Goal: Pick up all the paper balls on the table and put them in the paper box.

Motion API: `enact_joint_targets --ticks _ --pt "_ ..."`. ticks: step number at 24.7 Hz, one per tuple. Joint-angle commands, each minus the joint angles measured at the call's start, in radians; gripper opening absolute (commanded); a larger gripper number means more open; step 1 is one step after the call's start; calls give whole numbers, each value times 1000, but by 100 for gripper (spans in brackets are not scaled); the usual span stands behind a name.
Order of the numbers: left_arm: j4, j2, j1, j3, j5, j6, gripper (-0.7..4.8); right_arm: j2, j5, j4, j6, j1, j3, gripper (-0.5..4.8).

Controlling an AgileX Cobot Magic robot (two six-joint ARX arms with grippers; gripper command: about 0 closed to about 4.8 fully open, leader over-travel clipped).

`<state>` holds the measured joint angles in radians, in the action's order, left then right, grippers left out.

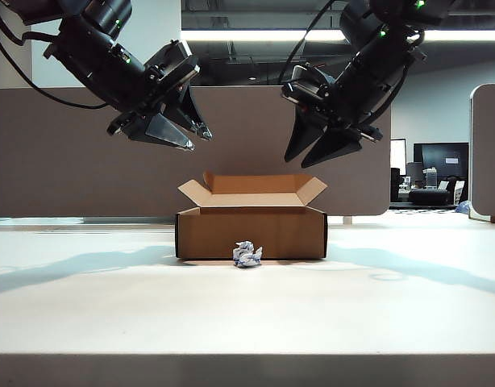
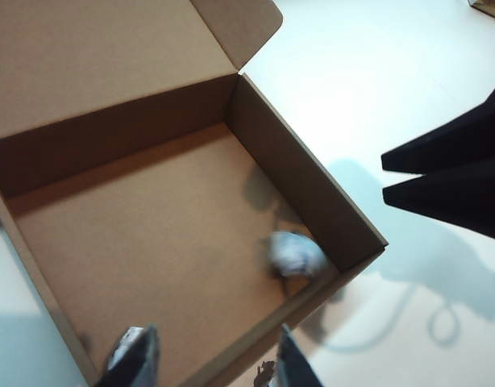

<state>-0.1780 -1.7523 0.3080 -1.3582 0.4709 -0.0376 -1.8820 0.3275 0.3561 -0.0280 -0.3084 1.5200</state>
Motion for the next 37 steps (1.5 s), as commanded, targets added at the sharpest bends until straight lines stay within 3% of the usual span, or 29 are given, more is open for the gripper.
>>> enact_joint_targets --ticks 1,5,10,11,15,16,19,34,36,37 --pt "-25 15 0 -6 5 4 183 11 42 -10 2 -1 6 183" --pt "-83 51 -1 -6 5 15 183 16 84 51 3 -7 5 185" --pt "-137 101 -1 -6 0 52 183 16 27 140 10 -107 5 185" --pt "-143 101 -1 -6 -3 52 183 16 -8 154 10 -126 5 185" --pt "-198 101 -1 -6 -57 68 183 -3 -348 212 26 -278 5 186" --pt "-199 101 -1 -6 -66 67 183 -10 -372 212 26 -292 6 192" --pt "-201 101 -1 -6 -67 67 183 -39 -454 212 6 -332 6 276" --pt "-204 101 -1 -6 -93 68 183 -163 -411 109 -81 -313 13 275" --pt "-204 101 -1 -6 -93 73 183 -172 -398 106 -84 -307 13 256" --pt "-204 101 -1 -6 -93 86 182 -174 -397 104 -84 -306 13 211"
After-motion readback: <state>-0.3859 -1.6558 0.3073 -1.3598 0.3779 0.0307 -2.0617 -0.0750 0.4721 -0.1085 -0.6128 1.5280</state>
